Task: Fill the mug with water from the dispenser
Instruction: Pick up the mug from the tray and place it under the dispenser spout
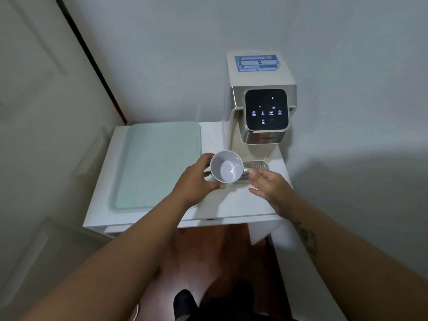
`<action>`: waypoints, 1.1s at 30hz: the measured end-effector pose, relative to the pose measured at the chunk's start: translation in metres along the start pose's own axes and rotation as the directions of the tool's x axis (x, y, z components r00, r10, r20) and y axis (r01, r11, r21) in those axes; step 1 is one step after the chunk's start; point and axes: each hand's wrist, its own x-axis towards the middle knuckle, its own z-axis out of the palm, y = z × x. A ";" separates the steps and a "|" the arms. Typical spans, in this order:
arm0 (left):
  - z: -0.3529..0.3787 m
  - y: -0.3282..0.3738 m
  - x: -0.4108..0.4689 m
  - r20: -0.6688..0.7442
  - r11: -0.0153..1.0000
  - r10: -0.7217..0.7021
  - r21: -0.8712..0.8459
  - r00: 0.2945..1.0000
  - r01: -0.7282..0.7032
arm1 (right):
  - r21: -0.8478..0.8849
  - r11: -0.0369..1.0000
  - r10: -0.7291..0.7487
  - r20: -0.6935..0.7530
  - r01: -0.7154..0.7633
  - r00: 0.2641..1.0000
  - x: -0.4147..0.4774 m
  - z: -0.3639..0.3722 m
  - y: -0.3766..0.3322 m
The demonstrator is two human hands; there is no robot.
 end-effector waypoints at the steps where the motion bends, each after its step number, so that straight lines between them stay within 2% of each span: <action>1: 0.008 0.003 0.002 0.010 1.000 0.004 0.007 1.000 -0.004 | -0.001 1.000 0.008 -0.008 -0.008 1.000 -0.002 -0.008 0.000; 8: 0.043 0.023 0.012 0.045 0.999 0.018 0.048 0.999 -0.021 | -0.005 0.999 0.034 -0.066 -0.035 0.997 0.000 -0.049 0.004; 13: 0.058 0.029 0.030 0.064 0.992 -0.030 0.124 0.997 0.022 | -0.092 0.992 0.080 -0.086 -0.088 0.993 0.024 -0.064 0.007; 17: 0.073 0.024 0.048 0.052 0.993 -0.077 0.098 0.996 0.072 | -0.055 0.989 0.127 -0.162 -0.137 0.979 0.044 -0.070 0.014; 21: 0.083 0.016 0.059 0.045 0.992 -0.090 0.095 0.995 0.085 | -0.034 0.983 0.173 -0.137 -0.179 0.975 0.062 -0.077 0.026; 29: 0.093 0.011 0.072 0.023 0.985 -0.112 0.132 0.993 0.108 | 0.019 0.990 0.140 -0.157 -0.139 0.978 0.071 -0.075 0.027; 33: 0.093 0.012 0.079 0.031 0.981 -0.103 0.166 0.994 0.096 | -0.031 0.988 0.147 -0.138 -0.153 0.979 0.077 -0.076 0.034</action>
